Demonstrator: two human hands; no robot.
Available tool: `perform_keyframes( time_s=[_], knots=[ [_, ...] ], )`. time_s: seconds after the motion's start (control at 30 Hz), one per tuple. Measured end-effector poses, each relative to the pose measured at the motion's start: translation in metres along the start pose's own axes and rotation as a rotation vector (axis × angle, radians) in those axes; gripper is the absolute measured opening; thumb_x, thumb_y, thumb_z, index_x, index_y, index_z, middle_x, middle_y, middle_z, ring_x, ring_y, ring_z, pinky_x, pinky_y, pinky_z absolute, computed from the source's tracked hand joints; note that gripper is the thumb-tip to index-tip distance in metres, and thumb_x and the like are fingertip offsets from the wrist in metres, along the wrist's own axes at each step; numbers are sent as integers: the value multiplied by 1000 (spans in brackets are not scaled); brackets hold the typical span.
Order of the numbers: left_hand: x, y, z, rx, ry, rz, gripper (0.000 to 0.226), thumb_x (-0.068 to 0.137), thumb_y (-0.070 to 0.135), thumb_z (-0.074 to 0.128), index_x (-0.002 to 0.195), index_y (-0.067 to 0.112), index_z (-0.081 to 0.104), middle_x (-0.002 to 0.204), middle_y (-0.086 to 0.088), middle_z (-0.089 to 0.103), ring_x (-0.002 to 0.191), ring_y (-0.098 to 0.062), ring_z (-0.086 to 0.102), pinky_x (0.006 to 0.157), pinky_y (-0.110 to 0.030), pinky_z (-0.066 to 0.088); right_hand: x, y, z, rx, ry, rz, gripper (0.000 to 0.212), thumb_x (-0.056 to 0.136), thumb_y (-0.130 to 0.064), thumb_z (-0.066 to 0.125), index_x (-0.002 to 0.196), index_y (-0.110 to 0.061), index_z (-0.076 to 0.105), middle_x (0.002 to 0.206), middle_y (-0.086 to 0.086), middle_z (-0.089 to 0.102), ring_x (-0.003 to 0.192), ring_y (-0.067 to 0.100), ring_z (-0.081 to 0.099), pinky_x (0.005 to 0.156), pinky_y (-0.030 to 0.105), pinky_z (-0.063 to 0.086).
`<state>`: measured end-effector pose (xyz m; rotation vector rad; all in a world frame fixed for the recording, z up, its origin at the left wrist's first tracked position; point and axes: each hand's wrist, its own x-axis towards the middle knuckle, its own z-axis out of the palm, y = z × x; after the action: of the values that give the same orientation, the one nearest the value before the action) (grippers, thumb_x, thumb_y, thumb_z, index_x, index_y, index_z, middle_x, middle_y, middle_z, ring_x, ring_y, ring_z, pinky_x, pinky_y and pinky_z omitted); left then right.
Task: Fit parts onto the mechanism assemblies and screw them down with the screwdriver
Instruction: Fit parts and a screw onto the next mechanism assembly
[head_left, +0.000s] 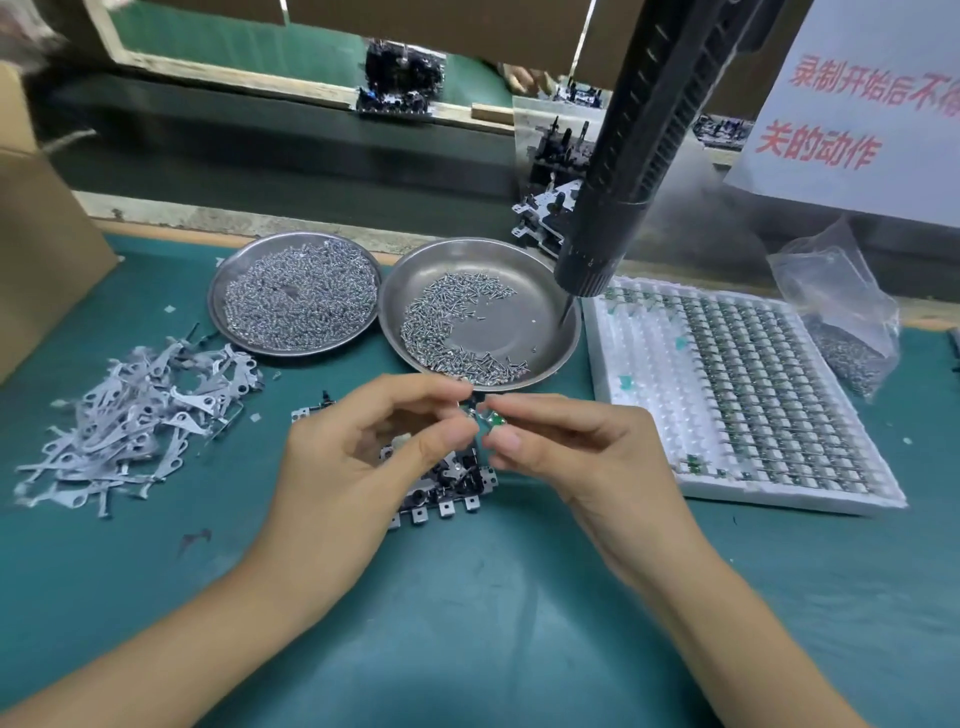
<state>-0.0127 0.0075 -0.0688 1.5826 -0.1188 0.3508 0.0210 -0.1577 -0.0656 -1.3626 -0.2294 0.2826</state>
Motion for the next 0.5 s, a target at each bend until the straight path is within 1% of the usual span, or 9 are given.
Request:
perform_keyframes(
  time_s=[0.07,0.13,0.23,0.37,0.5],
  knots=[
    [0,-1,0,6,-17,15,21,73,11,70,90,23,71,84,9,73,76,-3,67,72,-10,49,0,1,1,-10,-14,-3,29,67,-15,77,96,-11,76,103,8,72,96,23,69,79,26,53],
    [0,-2,0,9,-28,25,20,74,11,69,90,22,72,85,10,73,78,-4,68,73,-11,49,1,1,2,-1,-26,1,29,69,-15,76,97,-7,75,106,10,71,99,25,67,81,26,52],
    [0,-3,-2,24,-57,38,21,76,12,70,91,26,74,87,9,73,81,-7,68,75,-14,50,0,1,4,33,-24,-4,31,68,-18,76,97,-8,75,105,10,72,97,24,68,79,24,52],
    [1,-4,-2,12,-66,40,20,76,17,72,92,28,73,88,9,73,82,-8,68,77,-16,51,0,2,5,47,6,-31,25,70,-12,75,95,-11,76,103,10,72,90,21,69,77,23,52],
    [1,-4,-2,16,-70,52,21,76,15,71,92,28,73,88,11,73,82,-6,68,76,-15,50,-1,2,5,26,9,-58,25,71,-13,74,95,-10,76,103,9,72,95,22,68,78,23,52]
  ],
)
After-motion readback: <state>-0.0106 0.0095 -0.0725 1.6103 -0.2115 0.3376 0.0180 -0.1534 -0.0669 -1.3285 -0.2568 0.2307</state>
